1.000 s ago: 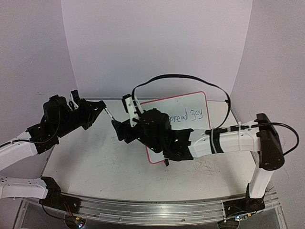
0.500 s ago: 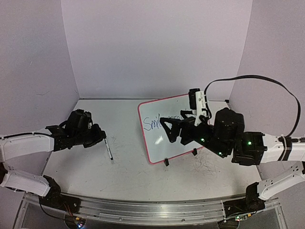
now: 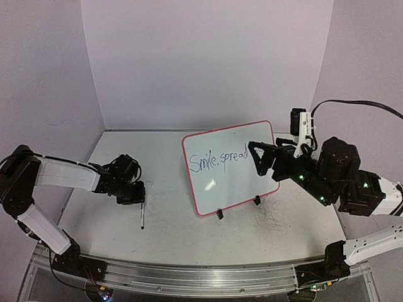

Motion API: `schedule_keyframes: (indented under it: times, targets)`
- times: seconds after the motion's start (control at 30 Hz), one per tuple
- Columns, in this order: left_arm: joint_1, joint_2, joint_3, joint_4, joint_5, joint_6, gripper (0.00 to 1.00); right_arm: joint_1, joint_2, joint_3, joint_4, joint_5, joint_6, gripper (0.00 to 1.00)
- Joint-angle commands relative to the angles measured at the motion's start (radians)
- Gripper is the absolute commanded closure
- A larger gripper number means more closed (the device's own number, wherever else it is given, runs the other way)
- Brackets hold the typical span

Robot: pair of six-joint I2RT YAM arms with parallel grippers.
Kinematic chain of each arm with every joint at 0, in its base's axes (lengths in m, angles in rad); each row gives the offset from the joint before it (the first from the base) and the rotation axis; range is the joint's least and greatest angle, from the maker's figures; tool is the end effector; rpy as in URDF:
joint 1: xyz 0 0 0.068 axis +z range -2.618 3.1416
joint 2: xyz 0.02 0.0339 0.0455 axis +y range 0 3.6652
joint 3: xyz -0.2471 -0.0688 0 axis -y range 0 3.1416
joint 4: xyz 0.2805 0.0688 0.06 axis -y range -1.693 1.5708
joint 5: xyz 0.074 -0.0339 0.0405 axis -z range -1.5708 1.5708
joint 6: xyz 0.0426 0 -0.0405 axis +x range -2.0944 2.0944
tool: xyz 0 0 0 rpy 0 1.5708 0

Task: Write a sentence on the whiteboard
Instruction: Put down the whiteboard marker at the center of the board, then reset both arms

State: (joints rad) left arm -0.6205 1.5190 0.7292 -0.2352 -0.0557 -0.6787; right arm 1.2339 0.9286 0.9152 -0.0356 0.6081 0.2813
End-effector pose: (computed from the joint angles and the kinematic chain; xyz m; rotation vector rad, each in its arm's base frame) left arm 0.2518 -0.1770 0.1037 -0.0977 2.6456 -0.3894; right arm 0.1096 0.2393 0.3623 -0.3058 1.6251 0.6755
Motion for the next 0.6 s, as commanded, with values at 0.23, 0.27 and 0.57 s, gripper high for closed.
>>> schedule_keyframes:
  times: [0.23,0.27,0.57]
  targets:
    - [0.011,-0.178,0.176,-0.079,-0.093,0.106,0.37,-0.291,0.057,0.225,-0.097,-0.083,-0.064,0.02]
    - [0.011,-0.202,0.22,-0.085,-0.089,0.126,0.33,-0.349,0.069,0.241,-0.106,-0.109,-0.062,0.02]
    - [0.011,-0.382,0.639,-0.081,-0.109,0.331,0.05,-0.58,0.106,0.402,-0.161,-0.156,-0.116,0.02]
